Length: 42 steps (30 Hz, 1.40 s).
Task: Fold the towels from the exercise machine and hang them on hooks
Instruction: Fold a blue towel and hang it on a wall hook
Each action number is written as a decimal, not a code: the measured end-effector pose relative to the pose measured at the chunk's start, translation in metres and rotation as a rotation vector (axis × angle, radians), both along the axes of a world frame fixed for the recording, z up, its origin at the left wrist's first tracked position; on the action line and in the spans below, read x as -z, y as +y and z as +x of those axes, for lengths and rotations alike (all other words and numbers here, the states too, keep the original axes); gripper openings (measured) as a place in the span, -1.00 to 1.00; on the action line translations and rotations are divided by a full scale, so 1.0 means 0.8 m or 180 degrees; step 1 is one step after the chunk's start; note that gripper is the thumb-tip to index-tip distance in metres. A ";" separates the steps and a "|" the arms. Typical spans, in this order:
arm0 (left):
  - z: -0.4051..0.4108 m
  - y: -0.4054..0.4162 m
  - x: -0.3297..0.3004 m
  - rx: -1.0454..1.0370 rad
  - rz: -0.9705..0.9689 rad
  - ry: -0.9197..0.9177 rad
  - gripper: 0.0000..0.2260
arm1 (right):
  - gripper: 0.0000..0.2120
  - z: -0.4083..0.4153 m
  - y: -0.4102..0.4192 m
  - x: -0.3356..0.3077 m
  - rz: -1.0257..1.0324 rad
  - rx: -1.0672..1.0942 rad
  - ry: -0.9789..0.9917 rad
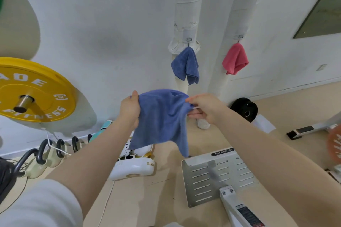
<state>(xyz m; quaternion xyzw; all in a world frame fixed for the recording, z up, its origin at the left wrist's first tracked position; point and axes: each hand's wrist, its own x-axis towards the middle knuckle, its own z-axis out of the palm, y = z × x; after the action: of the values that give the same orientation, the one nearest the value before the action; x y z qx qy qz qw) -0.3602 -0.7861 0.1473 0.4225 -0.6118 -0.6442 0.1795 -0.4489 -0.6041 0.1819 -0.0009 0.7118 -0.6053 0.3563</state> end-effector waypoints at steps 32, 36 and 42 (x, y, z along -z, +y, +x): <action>0.041 -0.007 -0.048 0.3127 0.0565 0.1448 -0.86 | -0.73 0.103 -0.079 -0.043 0.1469 0.0122 0.3641; 0.035 -0.002 -0.054 0.3204 0.0322 0.1241 -0.75 | -0.69 0.093 -0.067 -0.041 0.1168 0.0269 0.3308; 0.016 0.016 -0.054 0.2674 0.0312 0.1110 -0.71 | -0.59 0.058 -0.020 -0.064 0.1176 -0.0928 0.2995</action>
<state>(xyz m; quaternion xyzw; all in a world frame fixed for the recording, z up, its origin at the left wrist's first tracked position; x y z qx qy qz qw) -0.3471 -0.7734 0.1902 0.0310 -0.6596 -0.7508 -0.0171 -0.4027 -0.6205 0.2330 -0.3088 0.8822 -0.3479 0.0730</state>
